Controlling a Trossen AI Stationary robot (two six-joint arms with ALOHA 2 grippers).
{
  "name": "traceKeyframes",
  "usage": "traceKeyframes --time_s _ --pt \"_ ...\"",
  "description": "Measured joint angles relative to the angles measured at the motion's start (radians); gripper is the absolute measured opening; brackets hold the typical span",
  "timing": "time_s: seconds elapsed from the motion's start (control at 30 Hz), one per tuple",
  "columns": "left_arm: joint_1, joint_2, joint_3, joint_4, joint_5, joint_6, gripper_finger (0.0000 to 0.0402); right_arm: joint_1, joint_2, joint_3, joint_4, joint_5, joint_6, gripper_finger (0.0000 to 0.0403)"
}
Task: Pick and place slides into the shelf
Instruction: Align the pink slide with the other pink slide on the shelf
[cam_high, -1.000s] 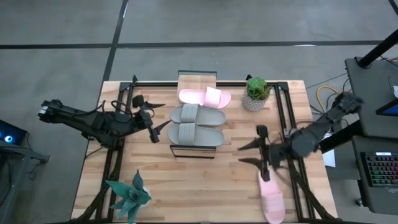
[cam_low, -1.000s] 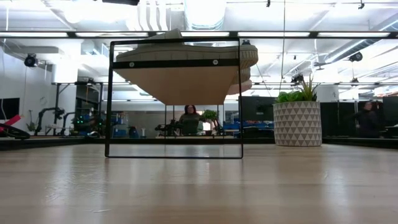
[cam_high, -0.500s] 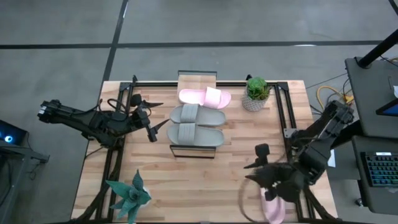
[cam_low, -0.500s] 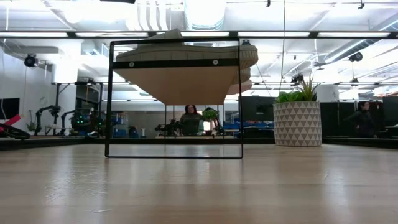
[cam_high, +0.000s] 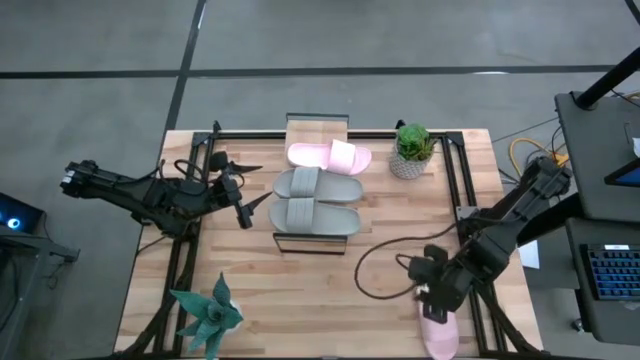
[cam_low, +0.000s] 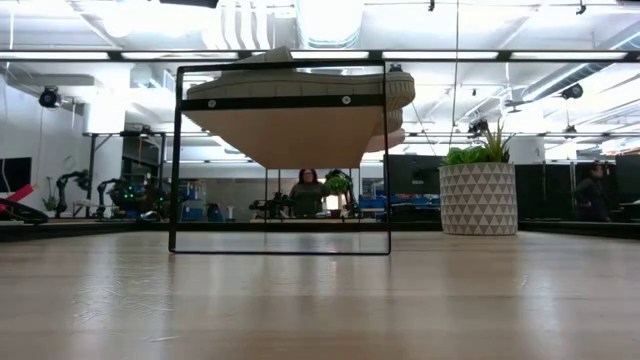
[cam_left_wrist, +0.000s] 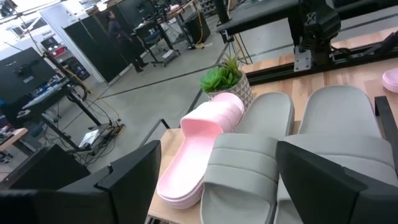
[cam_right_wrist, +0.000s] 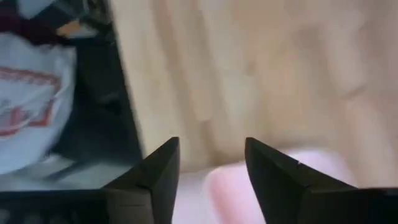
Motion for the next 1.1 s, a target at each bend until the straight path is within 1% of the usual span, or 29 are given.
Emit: traceKeyframes --time_s 0.07,0.17,0.2,0.27,0.4,0.53,0.6,0.9,1.1 --pt "0.000 0.000 0.000 -0.002 -0.001 -0.004 0.0299 0.003 -0.001 -0.063 0.076 -0.096 0.051 0.0185" --pt "0.000 0.000 0.000 -0.003 -0.001 -0.004 0.0299 0.013 0.000 -0.153 0.168 -0.273 0.123 0.0210" --pt "0.000 0.000 0.000 -0.003 -0.001 -0.004 0.0299 0.017 0.000 -0.181 0.192 -0.315 0.141 0.0218" --pt "0.000 0.000 0.000 -0.003 -0.001 -0.004 0.0299 0.025 0.001 -0.231 0.222 -0.355 0.153 0.0228" --pt "0.000 0.000 0.000 -0.001 -0.001 -0.005 0.0299 0.034 0.000 -0.292 0.294 -0.358 0.138 0.0239" --pt "0.000 0.000 0.000 -0.001 -0.001 -0.006 0.0299 0.038 0.000 -0.342 0.438 -0.369 0.090 0.0237" --pt "0.000 0.000 0.000 -0.001 -0.001 -0.006 0.0299 0.042 0.000 -0.360 0.479 -0.369 0.067 0.0233" --pt "0.000 0.013 0.000 0.005 -0.002 -0.008 0.0299 0.046 -0.001 -0.394 0.465 -0.372 0.039 0.0228" --pt "0.000 0.030 0.000 0.004 -0.001 -0.006 0.0299 0.046 -0.001 -0.426 0.467 -0.379 0.096 0.0228"
